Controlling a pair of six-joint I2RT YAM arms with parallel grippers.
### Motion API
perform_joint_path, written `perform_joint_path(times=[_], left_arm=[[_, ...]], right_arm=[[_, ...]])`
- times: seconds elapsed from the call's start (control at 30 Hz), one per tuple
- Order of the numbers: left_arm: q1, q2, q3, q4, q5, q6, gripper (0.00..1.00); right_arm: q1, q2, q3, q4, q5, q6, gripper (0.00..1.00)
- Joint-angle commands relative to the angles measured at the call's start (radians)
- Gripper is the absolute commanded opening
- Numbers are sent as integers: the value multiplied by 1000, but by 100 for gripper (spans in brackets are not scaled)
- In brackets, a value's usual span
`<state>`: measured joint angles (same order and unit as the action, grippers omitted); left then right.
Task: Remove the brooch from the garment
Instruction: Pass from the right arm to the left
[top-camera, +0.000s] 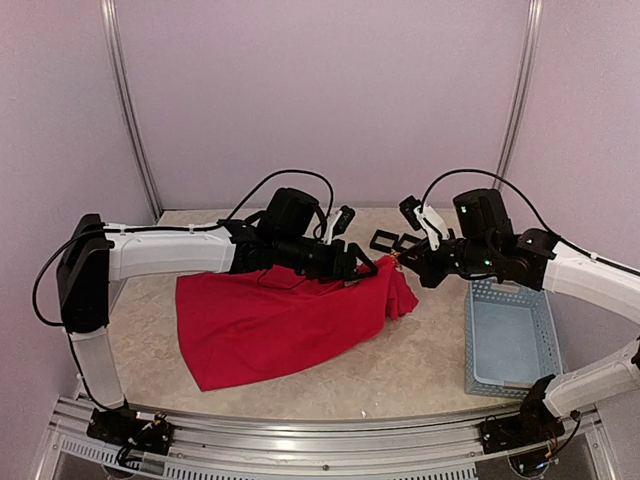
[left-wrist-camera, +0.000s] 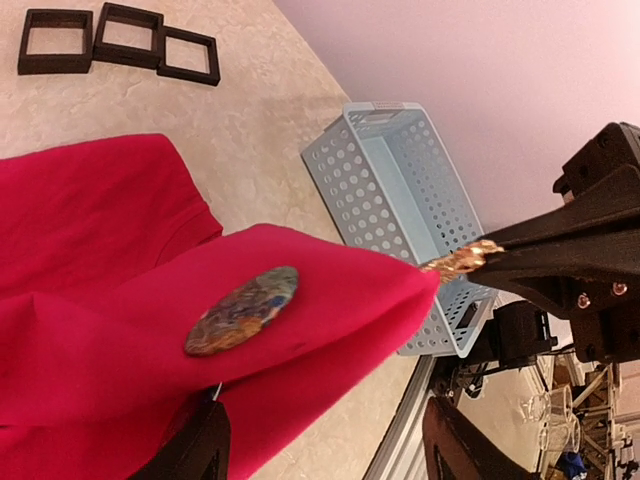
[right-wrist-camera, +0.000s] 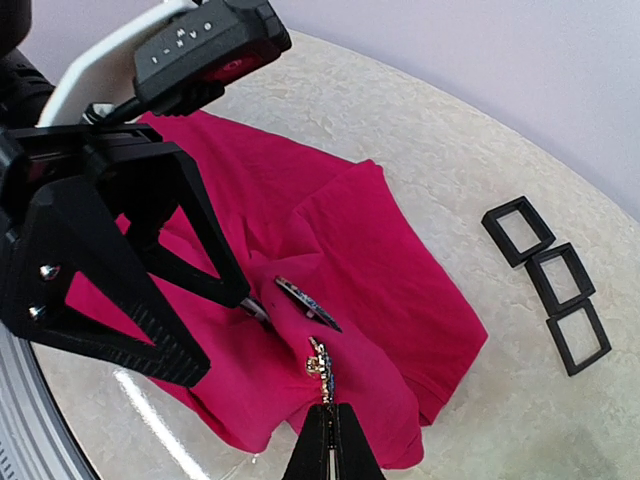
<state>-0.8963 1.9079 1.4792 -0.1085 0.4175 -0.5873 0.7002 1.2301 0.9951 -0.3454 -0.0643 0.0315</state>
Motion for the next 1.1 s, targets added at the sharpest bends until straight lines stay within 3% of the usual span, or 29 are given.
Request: perform_joint_path(times=[0.0,0.13,0.37,0.5,0.73,1.07], left_arm=[[36,-97,-89,96,6,-56,68],[63,-130,-107,135,43,-141,78],[102,-123,-83,159,101,-275,86],[113,-105,-64,200,141,-294,87],[119,-67,1,186,144,-275,86],[119,-2,83,222,159,-267,84]], right_arm=[[-19,-75,-66,122,-99,134,0],[-17,-90,-88,183,-78,142,0],[2,-101,-96,237,92,-19,0],[2,-118,-158,355,88,-49,0],[4,-122,-258,561,37,62,0],[13,-132,-358,811,-10,90,0]])
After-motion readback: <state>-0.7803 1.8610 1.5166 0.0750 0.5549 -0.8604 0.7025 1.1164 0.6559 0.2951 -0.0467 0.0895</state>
